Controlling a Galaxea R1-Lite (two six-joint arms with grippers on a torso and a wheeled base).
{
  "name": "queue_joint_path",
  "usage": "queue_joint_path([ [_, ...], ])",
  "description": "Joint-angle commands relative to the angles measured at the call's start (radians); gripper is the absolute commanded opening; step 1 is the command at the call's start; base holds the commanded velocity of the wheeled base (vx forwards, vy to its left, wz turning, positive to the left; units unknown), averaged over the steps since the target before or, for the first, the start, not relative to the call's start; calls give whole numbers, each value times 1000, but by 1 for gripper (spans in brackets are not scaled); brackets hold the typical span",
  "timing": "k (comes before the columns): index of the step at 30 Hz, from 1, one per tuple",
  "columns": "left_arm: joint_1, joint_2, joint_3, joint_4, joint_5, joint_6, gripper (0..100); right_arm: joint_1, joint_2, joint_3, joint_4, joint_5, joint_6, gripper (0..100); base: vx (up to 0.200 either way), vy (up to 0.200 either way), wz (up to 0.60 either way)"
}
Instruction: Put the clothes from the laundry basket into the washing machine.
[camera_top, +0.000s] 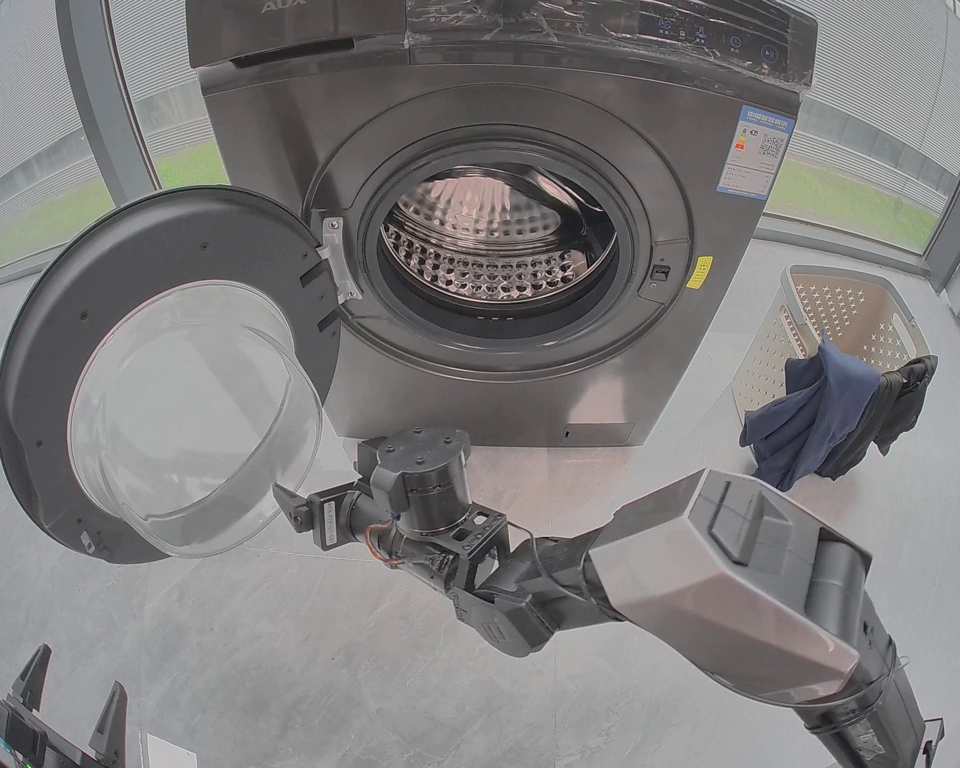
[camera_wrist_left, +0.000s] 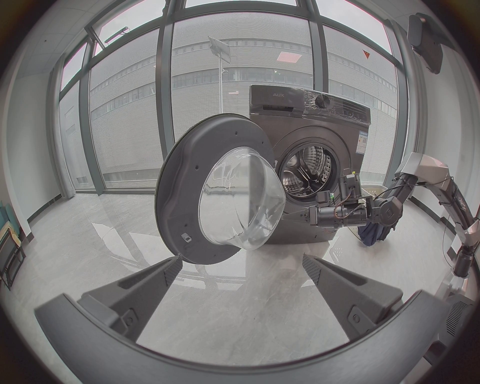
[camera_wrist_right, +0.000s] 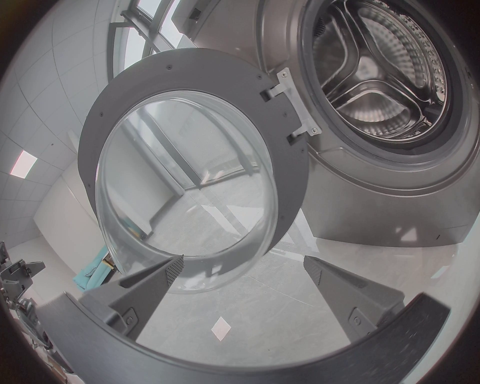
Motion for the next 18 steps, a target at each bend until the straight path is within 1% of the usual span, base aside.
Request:
queue_joint_path([
  [1, 0, -10, 18, 0, 2, -19, 100, -56, -299, 318, -17, -23, -9, 100, 0, 0, 0],
  [2, 0, -10, 18, 0, 2, -19, 100, -56, -299, 318, -17, -23, -9, 100, 0, 0, 0],
  [3, 0, -10, 18, -1, 2, -24, 100, -86, -457, 504, -26, -23, -11, 100, 0, 0, 0],
  [4, 0, -10, 18, -1, 2, -24, 100, -103, -532, 586, -30, -23, -11, 100, 0, 0, 0],
  [5, 0, -10, 18, -1, 2, -24, 100, -134, -635, 691, -36, -23, -11, 100, 0, 0, 0],
  [6, 0, -10, 18, -1, 1, -22, 100, -142, -660, 715, -37, -23, -11, 100, 0, 0, 0],
  [8, 0, -10, 18, -1, -1, -21, 100, -234, -882, 910, -36, -22, -11, 100, 0, 0, 0],
  [10, 0, -10, 16, -1, -2, -21, 100, -286, -982, 994, -26, -22, -14, 100, 0, 0, 0],
  [11, 0, -10, 18, -1, -2, -21, 100, -338, -1094, 1080, -23, -16, -29, 100, 0, 0, 0],
  [12, 0, -10, 18, -1, -2, -21, 100, -343, -1102, 1088, -23, -14, -30, 100, 0, 0, 0],
  [13, 0, -10, 18, -1, -4, -19, 100, -387, -1215, 1182, -20, -13, -58, 100, 0, 0, 0],
  [14, 0, -10, 18, -1, -4, -19, 100, -415, -1286, 1244, -20, -13, -80, 100, 0, 0, 0],
  [18, 0, -10, 18, -1, -4, -19, 100, -499, -1493, 1424, -19, -16, -126, 100, 0, 0, 0],
])
